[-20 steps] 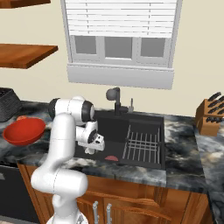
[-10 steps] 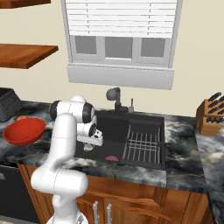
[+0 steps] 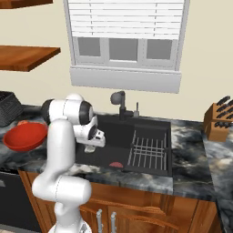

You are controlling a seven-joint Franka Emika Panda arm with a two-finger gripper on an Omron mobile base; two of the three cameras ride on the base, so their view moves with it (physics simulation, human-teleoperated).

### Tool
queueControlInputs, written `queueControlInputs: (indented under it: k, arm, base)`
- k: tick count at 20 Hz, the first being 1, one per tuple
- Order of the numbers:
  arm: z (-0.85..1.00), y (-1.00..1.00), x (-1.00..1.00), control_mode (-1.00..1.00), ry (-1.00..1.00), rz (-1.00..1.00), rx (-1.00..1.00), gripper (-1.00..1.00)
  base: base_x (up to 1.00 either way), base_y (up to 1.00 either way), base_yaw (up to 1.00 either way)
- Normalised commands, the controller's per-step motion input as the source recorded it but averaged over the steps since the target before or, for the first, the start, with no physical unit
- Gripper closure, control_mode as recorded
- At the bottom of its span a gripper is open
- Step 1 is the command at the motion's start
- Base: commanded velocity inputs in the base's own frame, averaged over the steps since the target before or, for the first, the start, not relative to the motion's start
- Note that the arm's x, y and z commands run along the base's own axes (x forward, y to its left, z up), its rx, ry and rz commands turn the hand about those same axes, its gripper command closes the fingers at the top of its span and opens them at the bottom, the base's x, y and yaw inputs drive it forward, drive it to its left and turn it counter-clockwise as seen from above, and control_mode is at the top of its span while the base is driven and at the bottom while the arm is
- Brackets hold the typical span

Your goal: Pick the garlic from the sink and place it in the bowl. Then pick the bowl and place it in the microwave. Then close the microwave door and press the start button.

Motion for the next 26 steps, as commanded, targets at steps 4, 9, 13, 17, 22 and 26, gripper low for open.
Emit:
queueControlInputs:
  k: [4,9,13,17,22,26]
  arm:
    - [1.0,-0.03,-0.51,-1.0,-0.38,0.03,0.03,1.0]
    - [1.0,0.08,-0.51,-1.0,-0.3,0.05,0.05,1.0]
    - [1.0,0.17,-0.31,-1.0,-0.29,0.01,0.0,1.0]
    - [1.0,0.43,-0.25,-1.0,-0.05,0.0,0.0,1.0]
    - [1.0,0.74,-0.28,-1.0,0.0,0.01,0.0,1.0]
    - [1.0,0.59,-0.1,-1.0,0.0,0.0,0.0,1.0]
  base:
    - [0.0,0.0,0.0]
    - [0.0,0.0,0.0]
    - [0.0,0.0,0.0]
    - [0.0,0.0,0.0]
    - [0.0,0.0,0.0]
    - [0.0,0.0,0.0]
